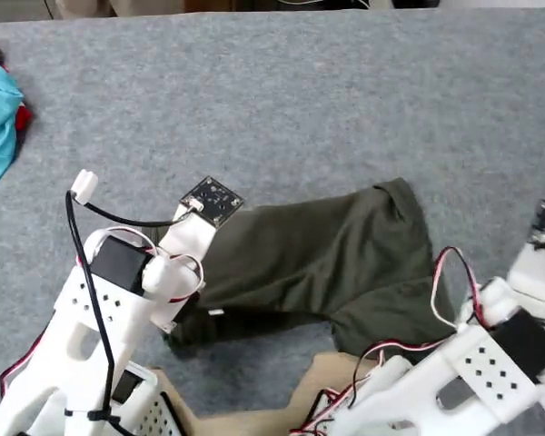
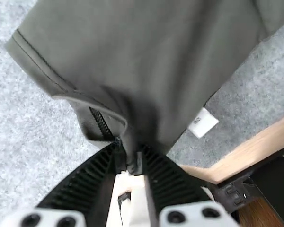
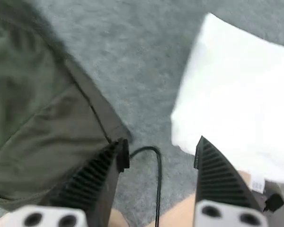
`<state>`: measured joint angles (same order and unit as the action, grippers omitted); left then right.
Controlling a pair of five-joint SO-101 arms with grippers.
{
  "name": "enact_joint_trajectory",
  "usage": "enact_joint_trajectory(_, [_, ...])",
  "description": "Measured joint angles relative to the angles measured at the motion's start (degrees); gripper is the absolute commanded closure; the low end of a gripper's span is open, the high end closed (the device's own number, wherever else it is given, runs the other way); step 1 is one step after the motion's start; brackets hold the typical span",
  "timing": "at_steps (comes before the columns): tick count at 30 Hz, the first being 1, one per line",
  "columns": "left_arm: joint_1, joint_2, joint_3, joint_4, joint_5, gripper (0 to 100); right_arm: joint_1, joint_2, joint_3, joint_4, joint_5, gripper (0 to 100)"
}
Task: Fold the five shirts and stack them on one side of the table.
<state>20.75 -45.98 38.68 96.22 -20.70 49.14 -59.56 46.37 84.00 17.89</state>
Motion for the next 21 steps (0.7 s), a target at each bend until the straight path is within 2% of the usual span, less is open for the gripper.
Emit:
enact_joint_trajectory(3, [0.00,0.00,-2.20,2.29,0.00,75,-4.92,0.00,0.00,0.00,-1.05,76.0])
enact_joint_trajectory(6, [0.00,0.00,-4.22,3.43,0.00,69,-10.73,0.00,0.00,0.00,-5.10,76.0])
enact_joint_trajectory(11, [0.00,0.00,-8.97,3.78,0.00,68,-20.22,0.00,-2.29,0.00,-10.29,77.0])
enact_joint_trajectory(13, [-0.18,0.00,-11.96,3.78,0.00,68,-24.00,0.00,-3.43,-0.35,-12.40,82.0])
enact_joint_trajectory(15, [-1.76,0.00,-13.19,1.67,0.00,72,-27.87,0.00,-4.13,-1.23,-13.45,90.5])
enact_joint_trajectory(17, [-3.43,1.14,-13.10,-2.99,-0.09,81,-32.35,0.88,-4.22,-3.60,-14.24,99.3])
enact_joint_trajectory(20, [-5.54,5.10,-10.20,-11.52,2.46,98,-37.63,6.07,-5.19,-7.47,-16.00,97.6])
enact_joint_trajectory(21, [-5.80,6.95,-9.05,-14.15,3.96,98,-39.03,8.26,-6.07,-8.09,-16.09,97.7])
